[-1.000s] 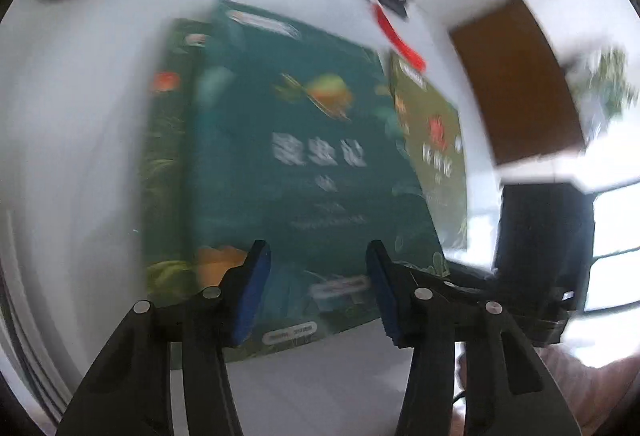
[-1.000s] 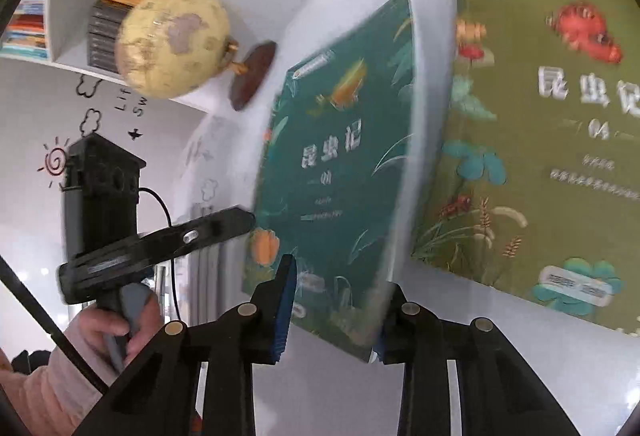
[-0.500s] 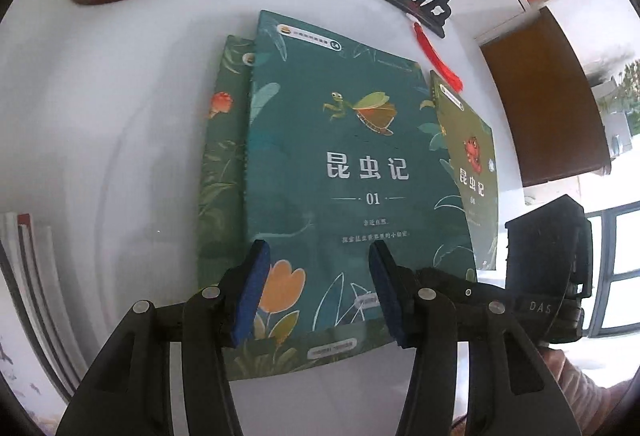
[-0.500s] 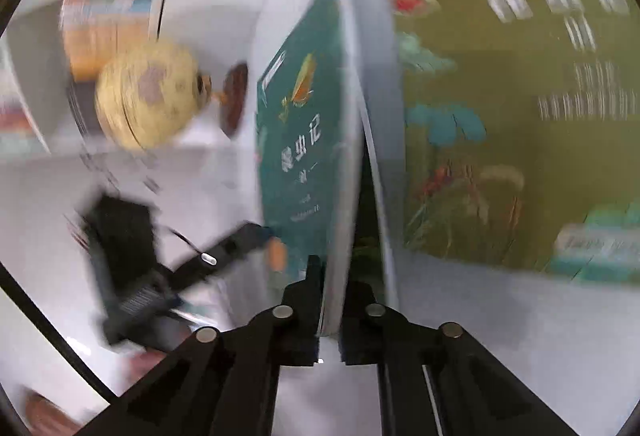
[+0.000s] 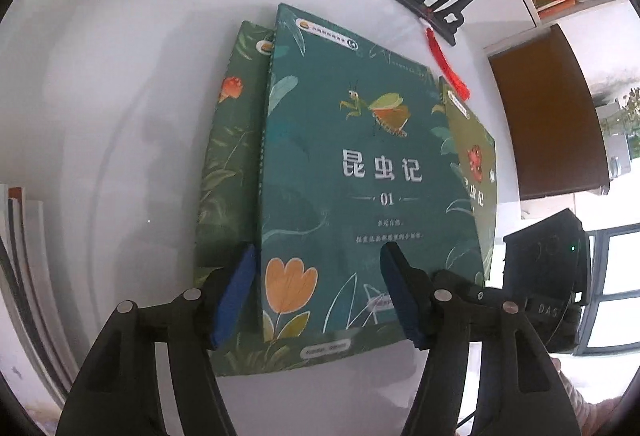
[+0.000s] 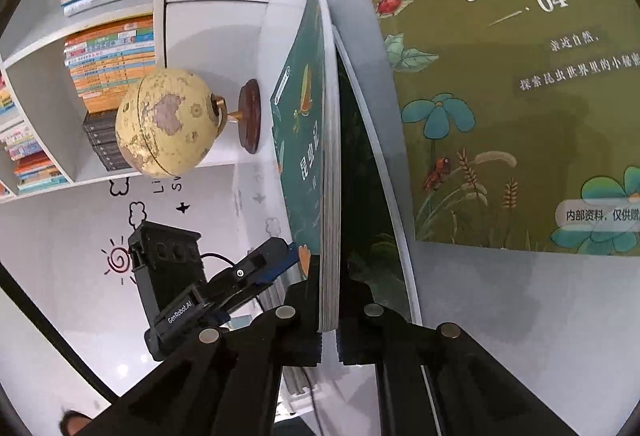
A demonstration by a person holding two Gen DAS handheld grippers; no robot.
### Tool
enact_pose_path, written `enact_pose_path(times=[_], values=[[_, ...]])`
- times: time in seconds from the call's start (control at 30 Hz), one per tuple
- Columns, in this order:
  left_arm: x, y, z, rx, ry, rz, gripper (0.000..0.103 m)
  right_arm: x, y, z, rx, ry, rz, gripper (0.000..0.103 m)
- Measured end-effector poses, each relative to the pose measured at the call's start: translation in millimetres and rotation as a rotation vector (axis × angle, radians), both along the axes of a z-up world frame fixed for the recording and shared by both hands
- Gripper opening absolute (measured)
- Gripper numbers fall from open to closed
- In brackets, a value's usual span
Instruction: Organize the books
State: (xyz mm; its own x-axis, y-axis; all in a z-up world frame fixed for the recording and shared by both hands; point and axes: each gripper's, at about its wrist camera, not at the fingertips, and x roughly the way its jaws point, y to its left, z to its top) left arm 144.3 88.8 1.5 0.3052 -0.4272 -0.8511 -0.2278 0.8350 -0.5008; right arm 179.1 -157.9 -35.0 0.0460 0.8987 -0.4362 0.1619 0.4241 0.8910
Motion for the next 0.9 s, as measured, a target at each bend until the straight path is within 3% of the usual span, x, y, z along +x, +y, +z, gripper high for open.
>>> enact_pose_path(times=[0.13, 0.2, 0.3, 0.33, 0.43, 0.47, 0.53, 0.67, 0.77, 0.83, 0.9], values=[[-3, -9, 7, -0.069, -0.075, -0.052, 0.060, 2, -6, -2, -0.035, 0.008, -0.004, 0.005], [-3, -10, 12, -0.145, -0.112, -0.063, 0.060, 4, -13, -5, -0.073, 0.009, -0.003, 0.005], [3, -11, 9, -0.247, -0.121, -0.061, 0.060, 5, -25, -10, -0.097, 0.011, -0.008, 0.005], [7, -15, 6, -0.247, -0.106, -0.071, 0.060, 5, -26, -11, -0.100, 0.007, -0.003, 0.005], [21, -34, -4, -0.113, -0.058, -0.116, 0.059, 6, -21, -11, -0.120, -0.011, 0.022, 0.005], [23, -35, -2, -0.089, -0.083, -0.111, 0.059, 7, -19, -10, -0.127, -0.020, 0.029, 0.005], [25, -35, -1, -0.017, -0.079, -0.065, 0.048, 8, -18, -8, -0.141, -0.034, 0.027, 0.005], [28, -35, 6, 0.158, -0.088, -0.050, 0.043, 9, -11, 11, -0.254, -0.152, 0.082, 0.005], [25, -45, 10, 0.277, -0.120, -0.114, 0.031, 8, -1, 27, -0.341, -0.261, 0.138, 0.006], [20, -44, 16, 0.310, -0.148, -0.130, 0.028, 7, 7, 37, -0.418, -0.338, 0.182, 0.006], [17, -42, 21, 0.276, -0.179, -0.112, 0.028, 5, 17, 46, -0.473, -0.410, 0.230, 0.007]])
